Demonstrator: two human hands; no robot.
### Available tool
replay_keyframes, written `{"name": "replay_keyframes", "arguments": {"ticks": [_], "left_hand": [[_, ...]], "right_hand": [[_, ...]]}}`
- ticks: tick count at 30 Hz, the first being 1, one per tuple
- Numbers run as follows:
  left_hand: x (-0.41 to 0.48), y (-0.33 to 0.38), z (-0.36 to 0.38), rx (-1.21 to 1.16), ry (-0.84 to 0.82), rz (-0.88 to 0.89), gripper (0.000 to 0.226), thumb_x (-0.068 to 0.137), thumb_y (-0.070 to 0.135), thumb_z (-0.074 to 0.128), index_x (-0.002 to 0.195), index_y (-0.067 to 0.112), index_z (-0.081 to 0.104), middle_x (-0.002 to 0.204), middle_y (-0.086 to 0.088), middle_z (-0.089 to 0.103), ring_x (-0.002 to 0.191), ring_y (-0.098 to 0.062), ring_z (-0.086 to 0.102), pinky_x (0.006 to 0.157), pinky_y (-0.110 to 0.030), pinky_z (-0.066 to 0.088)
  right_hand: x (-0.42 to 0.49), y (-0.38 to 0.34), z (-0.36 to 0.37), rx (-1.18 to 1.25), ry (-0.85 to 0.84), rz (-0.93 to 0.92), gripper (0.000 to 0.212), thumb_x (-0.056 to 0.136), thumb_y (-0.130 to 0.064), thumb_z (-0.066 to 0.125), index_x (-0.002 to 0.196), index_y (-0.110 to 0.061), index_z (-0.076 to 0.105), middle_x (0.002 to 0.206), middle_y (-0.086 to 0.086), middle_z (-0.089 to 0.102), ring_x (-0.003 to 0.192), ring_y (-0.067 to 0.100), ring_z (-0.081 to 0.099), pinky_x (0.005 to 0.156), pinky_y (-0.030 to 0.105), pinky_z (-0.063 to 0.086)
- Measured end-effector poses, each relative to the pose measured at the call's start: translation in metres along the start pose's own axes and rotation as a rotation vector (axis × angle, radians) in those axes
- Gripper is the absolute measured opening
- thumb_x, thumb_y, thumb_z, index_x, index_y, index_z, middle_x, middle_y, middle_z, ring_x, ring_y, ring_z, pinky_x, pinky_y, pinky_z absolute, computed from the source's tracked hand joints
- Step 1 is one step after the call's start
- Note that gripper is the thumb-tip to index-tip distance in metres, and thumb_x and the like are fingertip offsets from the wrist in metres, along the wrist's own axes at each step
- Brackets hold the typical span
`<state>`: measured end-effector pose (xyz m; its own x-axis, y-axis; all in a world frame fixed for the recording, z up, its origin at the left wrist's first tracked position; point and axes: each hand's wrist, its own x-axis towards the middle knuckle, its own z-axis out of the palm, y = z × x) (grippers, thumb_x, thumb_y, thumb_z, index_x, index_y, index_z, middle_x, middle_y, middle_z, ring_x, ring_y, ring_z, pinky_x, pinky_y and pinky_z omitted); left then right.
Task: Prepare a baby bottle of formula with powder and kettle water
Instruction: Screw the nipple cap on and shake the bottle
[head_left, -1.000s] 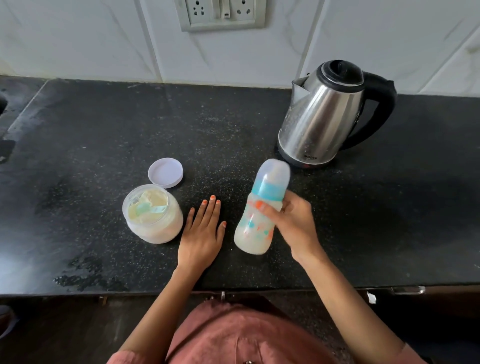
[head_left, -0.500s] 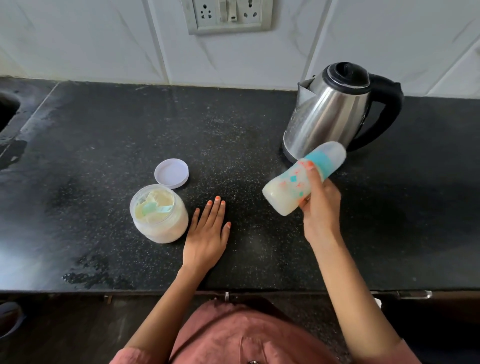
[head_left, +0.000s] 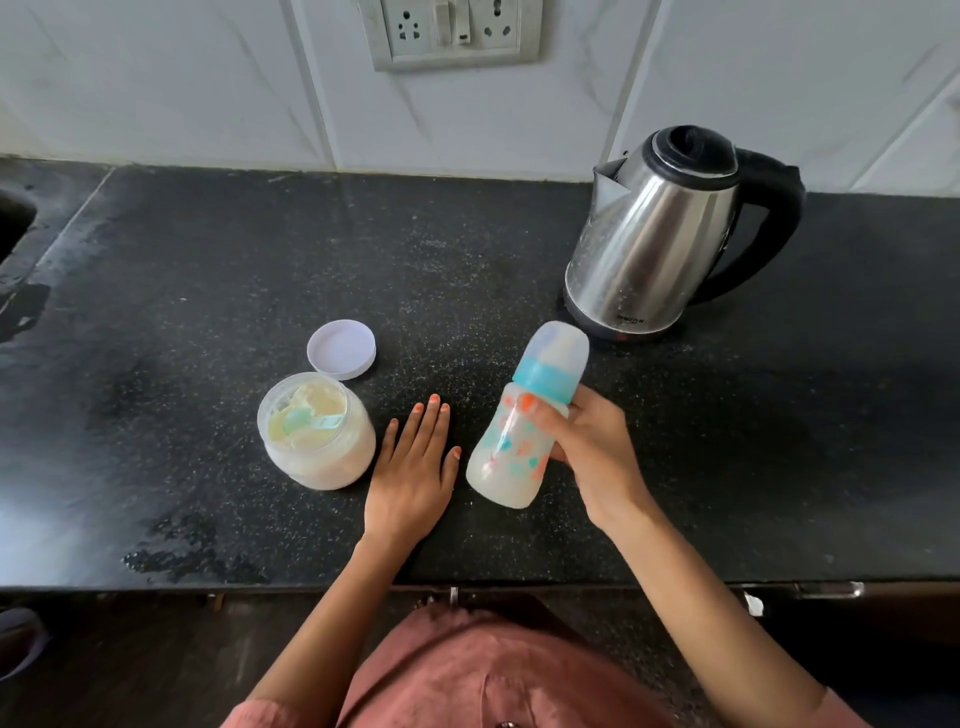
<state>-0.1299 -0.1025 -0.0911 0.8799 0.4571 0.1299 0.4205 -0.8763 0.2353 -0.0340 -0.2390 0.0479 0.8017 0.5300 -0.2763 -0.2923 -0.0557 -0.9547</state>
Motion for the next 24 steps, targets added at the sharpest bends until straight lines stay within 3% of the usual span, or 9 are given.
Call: {"name": "replay_keyframes", "arguments": {"ticks": [2,5,7,10,12,15,17,21,24], "left_hand": [[0.000,0.000,0.000,0.000,0.003,-0.004,0.054,0.093,0.035,0.027,0.135,0.006,0.045,0.142,-0.008,0.043,0.129,-0.025,0.042,0.105,-0.048,0.021],[0.001,0.001,0.001,0.001,0.005,-0.015,0.054,0.093,0.035,0.027,0.135,0.007,0.045,0.142,-0.007,0.043,0.129,-0.024,0.042,0.105,-0.047,0.022],[0.001,0.001,0.000,0.004,0.002,-0.015,0.054,0.093,0.035,0.028,0.135,0.007,0.046,0.142,-0.007,0.044,0.129,-0.024,0.043,0.105,-0.046,0.025],[0.000,0.000,0.000,0.022,0.001,0.006,0.054,0.091,0.034,0.029,0.133,0.005,0.047,0.140,-0.009,0.046,0.126,-0.026,0.046,0.102,-0.048,0.028],[0.000,0.000,0.000,0.020,0.002,-0.004,0.054,0.092,0.034,0.028,0.134,0.006,0.047,0.141,-0.008,0.045,0.127,-0.025,0.045,0.104,-0.047,0.027],[0.001,0.001,0.000,0.012,0.002,-0.016,0.054,0.094,0.035,0.027,0.135,0.007,0.045,0.142,-0.007,0.043,0.130,-0.024,0.042,0.105,-0.048,0.022],[0.001,0.001,0.000,0.010,0.001,-0.015,0.053,0.093,0.035,0.027,0.135,0.007,0.046,0.141,-0.007,0.044,0.129,-0.024,0.043,0.104,-0.049,0.023],[0.000,0.000,0.000,0.010,0.009,-0.003,0.053,0.093,0.034,0.028,0.133,0.005,0.048,0.140,-0.009,0.046,0.126,-0.026,0.047,0.102,-0.051,0.026],[0.000,0.000,0.001,-0.004,0.005,-0.022,0.054,0.093,0.035,0.027,0.135,0.007,0.045,0.142,-0.007,0.043,0.129,-0.023,0.043,0.110,-0.039,0.021]], "right_hand": [[0.005,-0.004,-0.002,0.061,0.041,-0.027,0.018,0.066,-0.025,0.072,0.083,-0.021,0.066,0.081,-0.006,0.072,0.081,0.011,0.068,0.077,0.033,0.055],[0.016,-0.010,-0.005,0.343,0.211,-0.019,0.013,0.078,-0.024,0.064,0.091,-0.020,0.063,0.087,-0.005,0.069,0.080,0.007,0.067,0.071,0.026,0.056],[0.012,-0.006,-0.001,0.279,0.159,-0.001,0.017,0.078,-0.021,0.065,0.095,-0.018,0.063,0.089,-0.003,0.069,0.082,0.008,0.067,0.075,0.030,0.056],[0.000,-0.001,0.004,0.004,-0.015,0.013,0.018,0.068,-0.018,0.072,0.085,-0.021,0.066,0.079,-0.006,0.072,0.080,0.009,0.068,0.083,0.039,0.054],[0.005,-0.004,0.001,0.063,0.020,-0.003,0.020,0.066,-0.022,0.071,0.085,-0.021,0.066,0.082,-0.005,0.072,0.081,0.010,0.067,0.081,0.038,0.054],[0.018,-0.011,-0.006,0.348,0.205,-0.011,0.018,0.077,-0.024,0.065,0.094,-0.021,0.063,0.093,-0.003,0.068,0.087,0.009,0.066,0.073,0.028,0.056],[0.016,-0.007,-0.004,0.306,0.181,-0.005,0.016,0.081,-0.019,0.063,0.097,-0.020,0.062,0.095,-0.002,0.068,0.089,0.010,0.066,0.076,0.030,0.056],[0.001,0.002,0.000,-0.051,-0.060,0.013,0.019,0.070,-0.015,0.073,0.087,-0.021,0.066,0.083,-0.005,0.072,0.084,0.011,0.068,0.079,0.032,0.056],[0.012,-0.005,-0.007,0.215,0.089,0.009,0.026,0.068,-0.025,0.069,0.093,-0.019,0.066,0.089,-0.003,0.071,0.085,0.012,0.067,0.071,0.027,0.056]]}}
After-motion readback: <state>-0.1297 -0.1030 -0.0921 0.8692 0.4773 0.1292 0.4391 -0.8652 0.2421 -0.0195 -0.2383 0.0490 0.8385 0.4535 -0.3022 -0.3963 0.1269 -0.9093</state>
